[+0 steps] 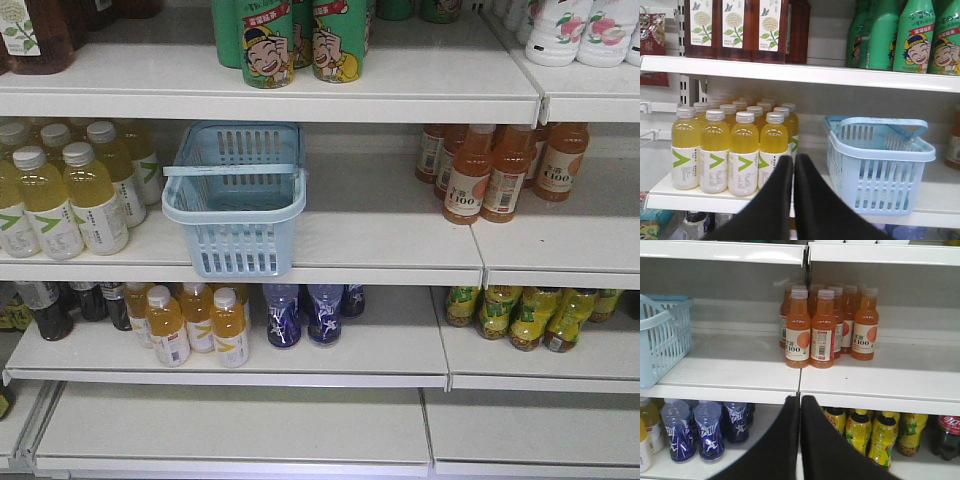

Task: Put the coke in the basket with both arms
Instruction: 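Align the base in front of the light-blue basket on the shelf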

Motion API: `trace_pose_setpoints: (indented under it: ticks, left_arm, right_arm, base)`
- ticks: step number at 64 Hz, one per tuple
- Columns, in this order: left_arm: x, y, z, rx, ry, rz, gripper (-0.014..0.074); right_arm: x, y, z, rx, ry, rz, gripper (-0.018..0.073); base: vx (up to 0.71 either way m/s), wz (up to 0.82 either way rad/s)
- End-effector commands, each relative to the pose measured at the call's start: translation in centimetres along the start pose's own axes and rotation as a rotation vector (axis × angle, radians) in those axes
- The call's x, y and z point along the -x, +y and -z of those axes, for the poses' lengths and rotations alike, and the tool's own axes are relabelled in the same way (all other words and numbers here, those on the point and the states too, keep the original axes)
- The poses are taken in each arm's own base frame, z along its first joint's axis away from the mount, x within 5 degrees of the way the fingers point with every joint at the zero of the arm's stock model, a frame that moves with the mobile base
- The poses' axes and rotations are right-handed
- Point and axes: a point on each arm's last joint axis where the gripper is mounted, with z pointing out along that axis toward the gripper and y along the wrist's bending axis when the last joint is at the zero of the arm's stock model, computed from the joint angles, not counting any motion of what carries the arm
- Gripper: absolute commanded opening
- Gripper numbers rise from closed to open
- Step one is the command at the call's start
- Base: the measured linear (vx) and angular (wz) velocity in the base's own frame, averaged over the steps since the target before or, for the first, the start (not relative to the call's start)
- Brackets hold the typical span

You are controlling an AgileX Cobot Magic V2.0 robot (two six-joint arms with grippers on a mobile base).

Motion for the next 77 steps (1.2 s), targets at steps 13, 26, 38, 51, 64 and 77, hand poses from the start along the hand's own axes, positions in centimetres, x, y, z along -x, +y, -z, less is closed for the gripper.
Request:
trace_pose_setpoints:
  ticks: [13, 26, 38, 51, 64, 77]
  left_arm:
    - [1.87, -0.39, 0.24, -0.034, -0.121, 0.018, -0.0006]
    - [1.87, -0.39, 0.24, -0.034, -0.121, 0.018, -0.0006]
    - [1.87, -0.39, 0.24, -0.034, -0.121, 0.018, -0.0006]
    - [1.87, -0.39, 0.24, -0.034, -0.121, 0.018, -0.0006]
    - [1.87, -0.39, 0.24, -0.034, -0.121, 0.018, -0.0006]
    - [2.07, -0.33, 0.26, -0.047, -0.139, 0.279, -0.0006]
  right_arm:
    - [0.43, 0.13, 0.08, 0.01, -0.07, 0.02, -0.0005]
    - [0.43, 0.13, 0.08, 0.01, -0.07, 0.02, -0.0005]
    - [0.43, 0.13, 0.08, 0.01, -0.07, 0.02, -0.0005]
    - [0.43, 0.13, 0.08, 0.01, -0.07, 0.02, -0.0005]
    - [0.43, 0.13, 0.08, 0.01, -0.07, 0.02, -0.0005]
    - [0.43, 0.13, 0.08, 0.01, -0.07, 0.02, -0.0005]
  base:
    - [0.07, -0.01]
    - [0.02, 0.0]
    - [0.0, 0.0]
    - [0.0, 0.0]
    - [0.0, 0.0]
    - [0.0, 0.0]
